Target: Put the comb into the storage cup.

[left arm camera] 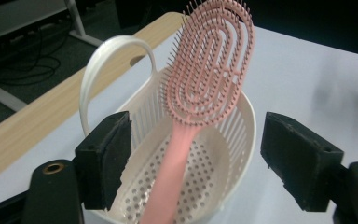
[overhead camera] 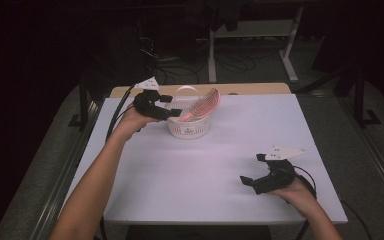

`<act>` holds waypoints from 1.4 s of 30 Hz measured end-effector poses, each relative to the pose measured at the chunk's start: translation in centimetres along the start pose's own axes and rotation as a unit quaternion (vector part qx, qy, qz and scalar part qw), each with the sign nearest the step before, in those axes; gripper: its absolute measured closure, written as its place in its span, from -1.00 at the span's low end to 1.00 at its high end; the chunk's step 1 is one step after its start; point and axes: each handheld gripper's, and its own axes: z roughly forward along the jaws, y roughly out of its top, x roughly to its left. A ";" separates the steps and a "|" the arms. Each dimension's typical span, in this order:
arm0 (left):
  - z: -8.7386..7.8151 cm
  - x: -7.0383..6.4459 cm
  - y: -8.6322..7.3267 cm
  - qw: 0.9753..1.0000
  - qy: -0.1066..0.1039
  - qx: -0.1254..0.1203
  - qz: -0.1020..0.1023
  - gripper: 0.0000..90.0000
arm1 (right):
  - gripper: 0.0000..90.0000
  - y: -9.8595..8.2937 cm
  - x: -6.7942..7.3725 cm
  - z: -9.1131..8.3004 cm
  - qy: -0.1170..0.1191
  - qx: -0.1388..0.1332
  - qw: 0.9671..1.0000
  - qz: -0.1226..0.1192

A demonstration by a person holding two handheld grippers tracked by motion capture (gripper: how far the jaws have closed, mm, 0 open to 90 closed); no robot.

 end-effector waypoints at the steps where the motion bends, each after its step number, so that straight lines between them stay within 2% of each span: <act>1: -0.3 -0.2 -0.2 1.000 -0.003 0.002 -0.003 -0.50 | -1.00 0.0 0.0 0.0 0.000 0.001 1.000 0.000; 10: -1.5 -1.2 -1.1 1.000 0.008 0.007 -0.007 -0.69 | -1.00 0.0 0.0 0.0 -0.001 0.001 1.000 0.000; 17: -2.3 -2.8 -2.5 1.000 0.013 0.010 -0.010 -0.99 | -1.00 0.0 -0.1 -0.1 -0.004 -0.002 1.000 0.002; 22: -3.0 -3.7 -3.4 1.000 0.012 0.011 -0.016 -1.00 | -1.00 0.0 -0.1 0.0 -0.003 -0.001 1.000 0.004; 27: -3.5 -4.5 -4.6 1.000 0.004 0.000 -0.018 -1.00 | -1.00 -0.1 -0.2 0.0 -0.004 -0.003 1.000 0.005; 34: -4.2 -5.3 -6.2 1.000 0.010 -0.008 -0.019 -1.00 | -1.00 -0.2 -0.3 0.2 -0.006 -0.005 1.000 0.007; 42: -5.1 -6.2 -7.9 1.000 0.007 0.004 -0.025 -1.00 | -1.00 -0.2 -0.2 0.2 -0.005 -0.005 1.000 0.005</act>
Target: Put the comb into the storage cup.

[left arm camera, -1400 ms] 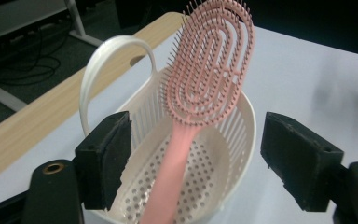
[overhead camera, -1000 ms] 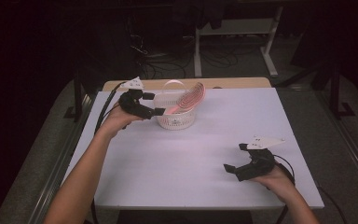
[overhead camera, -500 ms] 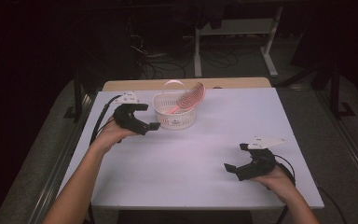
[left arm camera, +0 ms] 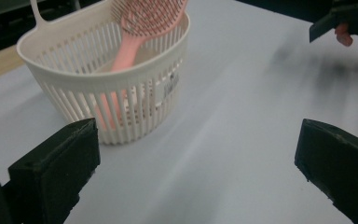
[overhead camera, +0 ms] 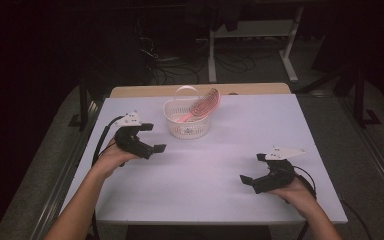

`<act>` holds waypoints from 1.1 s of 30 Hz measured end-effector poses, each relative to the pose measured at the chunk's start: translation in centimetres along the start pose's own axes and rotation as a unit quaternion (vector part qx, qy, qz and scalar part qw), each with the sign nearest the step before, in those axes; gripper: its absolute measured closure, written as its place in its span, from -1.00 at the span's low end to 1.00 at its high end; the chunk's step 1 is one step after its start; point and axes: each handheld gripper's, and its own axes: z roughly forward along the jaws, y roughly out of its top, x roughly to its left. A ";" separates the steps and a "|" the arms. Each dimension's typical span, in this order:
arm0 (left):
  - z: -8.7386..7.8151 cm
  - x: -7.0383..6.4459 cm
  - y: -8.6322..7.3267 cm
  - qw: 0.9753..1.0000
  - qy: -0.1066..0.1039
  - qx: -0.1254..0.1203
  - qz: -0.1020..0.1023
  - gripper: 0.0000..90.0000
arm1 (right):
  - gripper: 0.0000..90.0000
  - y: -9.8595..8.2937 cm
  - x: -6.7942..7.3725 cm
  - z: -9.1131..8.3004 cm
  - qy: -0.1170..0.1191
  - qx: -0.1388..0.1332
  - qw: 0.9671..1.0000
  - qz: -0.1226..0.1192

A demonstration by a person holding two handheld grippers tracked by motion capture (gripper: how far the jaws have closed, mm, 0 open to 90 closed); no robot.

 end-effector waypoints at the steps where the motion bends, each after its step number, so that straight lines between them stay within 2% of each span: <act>1: -0.1 -0.1 -0.2 1.000 0.000 0.002 0.001 -1.00 | -1.00 0.0 0.0 0.0 0.000 -0.001 1.000 0.000; 9: -1.0 -0.7 -1.7 1.000 0.017 -0.004 -0.009 -1.00 | -1.00 -0.1 0.0 0.0 0.000 0.000 1.000 0.000; 19: -1.6 -2.2 -3.2 0.999 0.031 -0.008 0.005 -1.00 | -1.00 -0.1 0.1 0.0 -0.001 0.001 1.000 -0.001; 28: -1.8 -3.2 -4.8 0.999 0.030 -0.014 -0.010 -1.00 | -1.00 -0.1 0.1 -0.1 -0.001 0.001 1.000 -0.001; 33: -2.0 -3.7 -5.5 0.999 0.031 -0.015 -0.009 -1.00 | -1.00 -0.1 0.2 -0.1 -0.001 0.000 1.000 -0.002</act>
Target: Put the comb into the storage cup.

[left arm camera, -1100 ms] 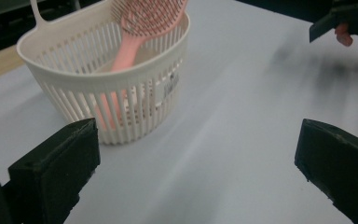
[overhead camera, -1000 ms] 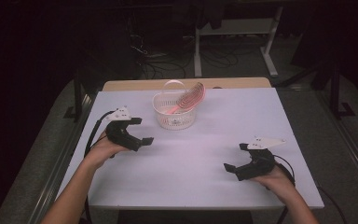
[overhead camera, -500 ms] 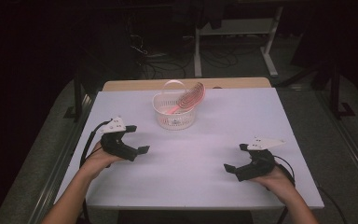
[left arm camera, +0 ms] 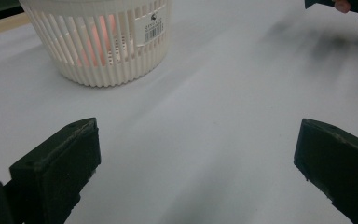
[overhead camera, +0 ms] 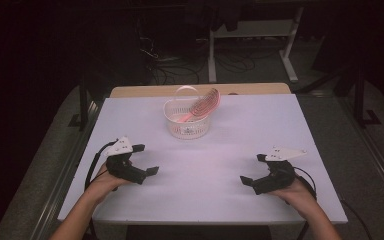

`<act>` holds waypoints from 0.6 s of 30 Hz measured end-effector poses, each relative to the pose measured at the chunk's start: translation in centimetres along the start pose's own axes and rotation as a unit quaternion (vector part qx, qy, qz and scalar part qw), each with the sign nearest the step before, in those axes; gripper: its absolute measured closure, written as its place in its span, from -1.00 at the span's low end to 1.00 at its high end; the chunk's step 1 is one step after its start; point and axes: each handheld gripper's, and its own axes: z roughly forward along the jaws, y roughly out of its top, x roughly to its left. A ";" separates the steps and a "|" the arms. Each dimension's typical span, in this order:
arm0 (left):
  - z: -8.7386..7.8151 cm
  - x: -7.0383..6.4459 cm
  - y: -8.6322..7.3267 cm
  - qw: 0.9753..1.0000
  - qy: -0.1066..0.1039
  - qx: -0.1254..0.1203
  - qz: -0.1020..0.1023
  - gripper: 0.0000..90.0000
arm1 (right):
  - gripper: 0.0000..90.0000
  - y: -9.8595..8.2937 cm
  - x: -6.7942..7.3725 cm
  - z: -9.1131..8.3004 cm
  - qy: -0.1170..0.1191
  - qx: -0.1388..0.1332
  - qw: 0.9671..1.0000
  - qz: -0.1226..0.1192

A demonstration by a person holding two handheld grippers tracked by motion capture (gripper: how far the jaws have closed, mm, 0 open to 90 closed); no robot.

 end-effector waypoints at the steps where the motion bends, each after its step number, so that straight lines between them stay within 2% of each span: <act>1: 0.0 -0.1 -0.1 1.000 0.002 -0.002 -0.001 -1.00 | -1.00 0.0 0.0 0.0 -0.001 0.000 1.000 -0.001; 2: -0.1 -0.2 -0.3 1.000 0.007 -0.003 0.003 -1.00 | -1.00 0.0 0.0 0.0 -0.001 0.000 1.000 0.000; 7: -0.3 -0.5 -1.1 1.000 0.001 -0.007 -0.005 -1.00 | -1.00 0.0 0.0 0.0 0.000 0.001 1.000 0.000; 10: -0.5 -0.6 -1.5 1.000 0.003 -0.009 -0.009 -1.00 | -1.00 0.0 0.0 0.0 -0.001 0.000 1.000 0.000; 18: -1.2 -0.6 -2.5 1.000 0.003 -0.004 -0.017 -1.00 | -1.00 0.0 0.0 0.0 -0.001 0.001 1.000 0.000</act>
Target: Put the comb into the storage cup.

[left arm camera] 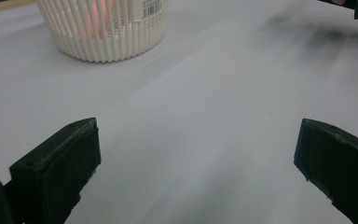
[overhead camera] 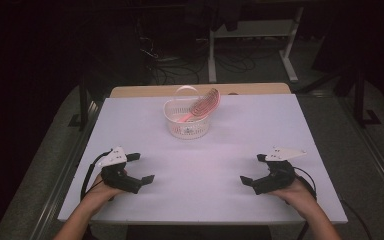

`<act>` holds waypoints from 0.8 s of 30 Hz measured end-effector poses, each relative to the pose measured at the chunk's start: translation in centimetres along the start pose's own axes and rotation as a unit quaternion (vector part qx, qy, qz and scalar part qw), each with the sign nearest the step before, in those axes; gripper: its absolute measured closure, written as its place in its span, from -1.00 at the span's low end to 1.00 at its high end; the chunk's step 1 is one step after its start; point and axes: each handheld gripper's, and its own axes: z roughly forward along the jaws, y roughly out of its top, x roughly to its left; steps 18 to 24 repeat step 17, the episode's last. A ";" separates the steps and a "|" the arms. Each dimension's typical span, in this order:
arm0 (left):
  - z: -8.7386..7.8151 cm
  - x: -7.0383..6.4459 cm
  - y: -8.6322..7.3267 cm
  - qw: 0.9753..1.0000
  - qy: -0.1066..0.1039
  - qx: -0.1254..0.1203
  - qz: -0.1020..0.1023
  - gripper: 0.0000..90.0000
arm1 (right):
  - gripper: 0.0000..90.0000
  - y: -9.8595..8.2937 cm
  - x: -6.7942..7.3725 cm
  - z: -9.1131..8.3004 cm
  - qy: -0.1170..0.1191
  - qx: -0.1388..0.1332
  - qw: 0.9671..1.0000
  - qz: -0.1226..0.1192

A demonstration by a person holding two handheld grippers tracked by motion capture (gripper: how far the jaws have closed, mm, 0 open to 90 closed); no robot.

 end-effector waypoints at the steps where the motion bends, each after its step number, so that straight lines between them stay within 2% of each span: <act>1: 0.0 0.0 0.0 1.000 0.000 0.000 -0.001 -1.00 | -1.00 0.0 0.0 0.0 0.000 0.001 1.000 0.001; 24: 0.5 0.0 -0.1 1.000 -0.011 0.015 0.001 -1.00 | -1.00 -0.2 -0.1 0.1 0.000 0.003 1.000 0.003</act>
